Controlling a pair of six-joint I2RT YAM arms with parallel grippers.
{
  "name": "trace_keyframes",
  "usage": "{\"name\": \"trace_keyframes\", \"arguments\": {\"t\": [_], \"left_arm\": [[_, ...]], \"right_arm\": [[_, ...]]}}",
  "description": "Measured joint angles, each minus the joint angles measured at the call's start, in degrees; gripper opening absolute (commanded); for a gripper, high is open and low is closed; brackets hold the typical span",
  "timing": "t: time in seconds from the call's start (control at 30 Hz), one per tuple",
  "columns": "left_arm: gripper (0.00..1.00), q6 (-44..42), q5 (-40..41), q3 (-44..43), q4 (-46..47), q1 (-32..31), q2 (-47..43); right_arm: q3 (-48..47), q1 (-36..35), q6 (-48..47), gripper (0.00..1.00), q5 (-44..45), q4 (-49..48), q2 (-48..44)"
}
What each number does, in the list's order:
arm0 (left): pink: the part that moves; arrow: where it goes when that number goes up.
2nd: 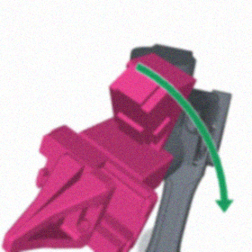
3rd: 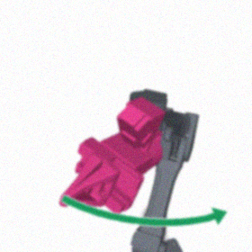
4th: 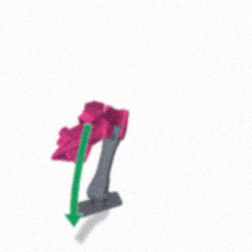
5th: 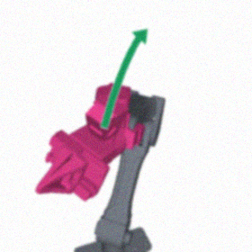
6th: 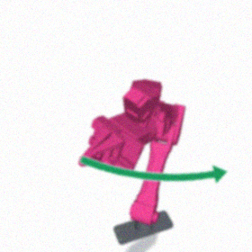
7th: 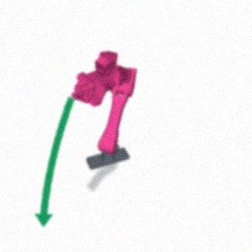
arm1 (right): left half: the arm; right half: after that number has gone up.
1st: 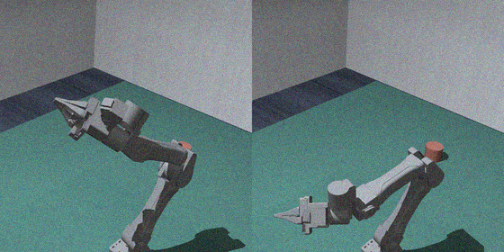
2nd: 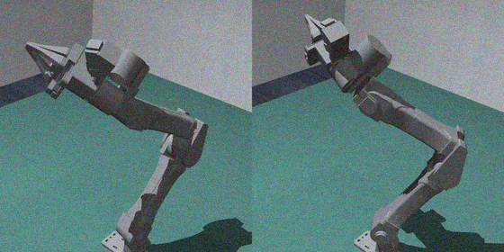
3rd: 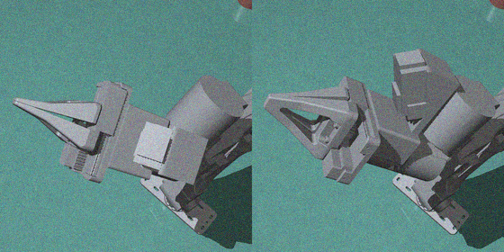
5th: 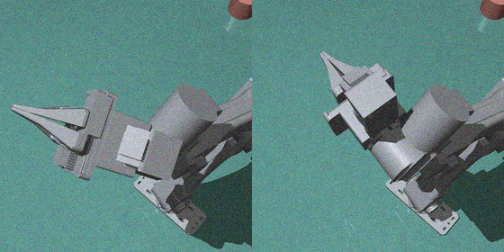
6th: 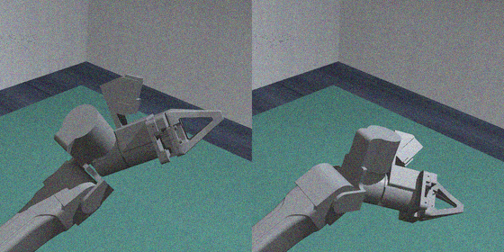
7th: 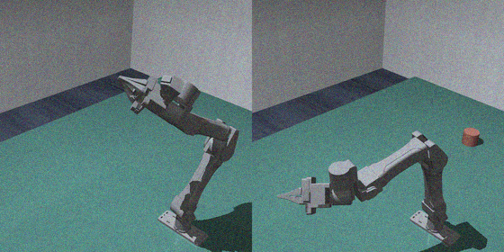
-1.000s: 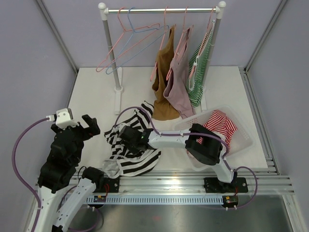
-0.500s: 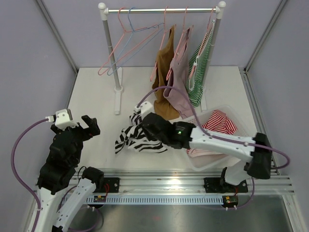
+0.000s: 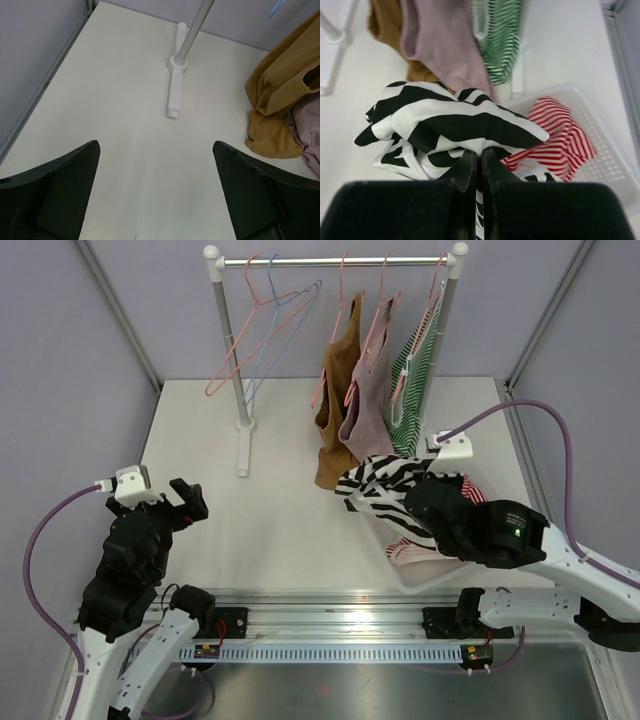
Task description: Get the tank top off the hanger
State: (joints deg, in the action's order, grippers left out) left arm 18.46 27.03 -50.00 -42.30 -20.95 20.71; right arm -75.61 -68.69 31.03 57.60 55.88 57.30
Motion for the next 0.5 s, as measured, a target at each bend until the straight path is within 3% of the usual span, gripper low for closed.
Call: {"name": "trace_keyframes", "arguments": {"t": [0.23, 0.5], "left_arm": [[0.99, 0.0, -0.2, 0.0, 0.0, 0.0, 0.0], [0.99, 0.0, -0.3, 0.0, 0.0, 0.0, 0.0]], "right_arm": [[2.5, 5.9, 12.7, 0.0, 4.9, 14.8, -3.3], [10.4, 14.8, 14.7, 0.0, -3.0, 13.6, 2.3]]}}
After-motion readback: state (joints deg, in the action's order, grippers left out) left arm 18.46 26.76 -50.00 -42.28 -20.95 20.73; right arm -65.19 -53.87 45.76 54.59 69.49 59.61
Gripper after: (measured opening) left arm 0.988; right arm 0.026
